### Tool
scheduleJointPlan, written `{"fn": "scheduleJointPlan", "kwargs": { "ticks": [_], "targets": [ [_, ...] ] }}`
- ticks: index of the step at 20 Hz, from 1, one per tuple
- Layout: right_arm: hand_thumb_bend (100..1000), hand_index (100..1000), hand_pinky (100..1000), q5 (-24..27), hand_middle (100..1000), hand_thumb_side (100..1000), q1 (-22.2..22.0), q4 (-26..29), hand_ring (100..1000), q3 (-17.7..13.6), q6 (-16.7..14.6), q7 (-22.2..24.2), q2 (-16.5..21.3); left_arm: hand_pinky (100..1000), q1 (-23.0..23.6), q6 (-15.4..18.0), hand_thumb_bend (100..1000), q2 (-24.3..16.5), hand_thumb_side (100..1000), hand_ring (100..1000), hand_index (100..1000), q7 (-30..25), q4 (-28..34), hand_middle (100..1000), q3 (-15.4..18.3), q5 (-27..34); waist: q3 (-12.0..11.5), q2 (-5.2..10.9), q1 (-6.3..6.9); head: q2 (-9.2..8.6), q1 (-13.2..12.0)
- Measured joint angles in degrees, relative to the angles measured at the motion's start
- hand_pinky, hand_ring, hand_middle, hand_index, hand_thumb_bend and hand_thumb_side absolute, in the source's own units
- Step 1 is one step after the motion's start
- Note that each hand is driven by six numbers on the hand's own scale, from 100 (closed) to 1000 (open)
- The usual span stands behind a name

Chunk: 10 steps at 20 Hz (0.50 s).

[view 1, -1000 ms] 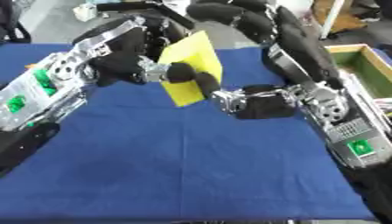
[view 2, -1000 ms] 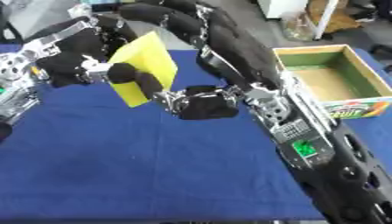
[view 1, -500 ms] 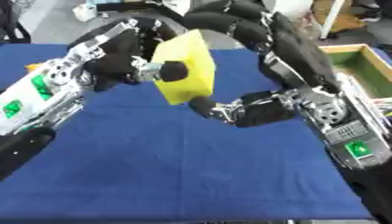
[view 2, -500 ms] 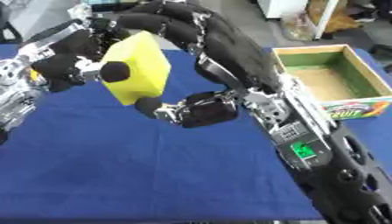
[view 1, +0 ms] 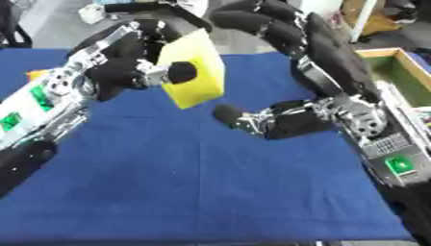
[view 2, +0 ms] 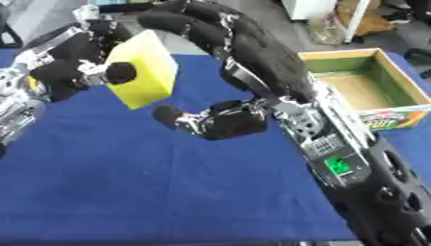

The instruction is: Pick up the objects with one hand, pass them to the other hand, and then place them into the box on the other side of the table.

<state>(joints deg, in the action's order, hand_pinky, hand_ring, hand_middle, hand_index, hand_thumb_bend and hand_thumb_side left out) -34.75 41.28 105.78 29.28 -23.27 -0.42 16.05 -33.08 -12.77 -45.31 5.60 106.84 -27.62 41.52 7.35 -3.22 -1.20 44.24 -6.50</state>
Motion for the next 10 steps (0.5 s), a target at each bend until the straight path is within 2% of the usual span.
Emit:
{"fn": "scheduleJointPlan", "kwargs": {
  "ticks": [10],
  "targets": [
    [453, 917, 811, -0.5, 820, 251, 0.2, -0.4, 787, 0.1, -1.2, 0.9, 0.4, 508, 0.3, 0.4, 775, -0.3, 259, 490, 560, 0.1, 3.8, 474, 0.9, 3.2, -0.4, -0.02, 0.02, 0.0, 0.6]
  ]
}}
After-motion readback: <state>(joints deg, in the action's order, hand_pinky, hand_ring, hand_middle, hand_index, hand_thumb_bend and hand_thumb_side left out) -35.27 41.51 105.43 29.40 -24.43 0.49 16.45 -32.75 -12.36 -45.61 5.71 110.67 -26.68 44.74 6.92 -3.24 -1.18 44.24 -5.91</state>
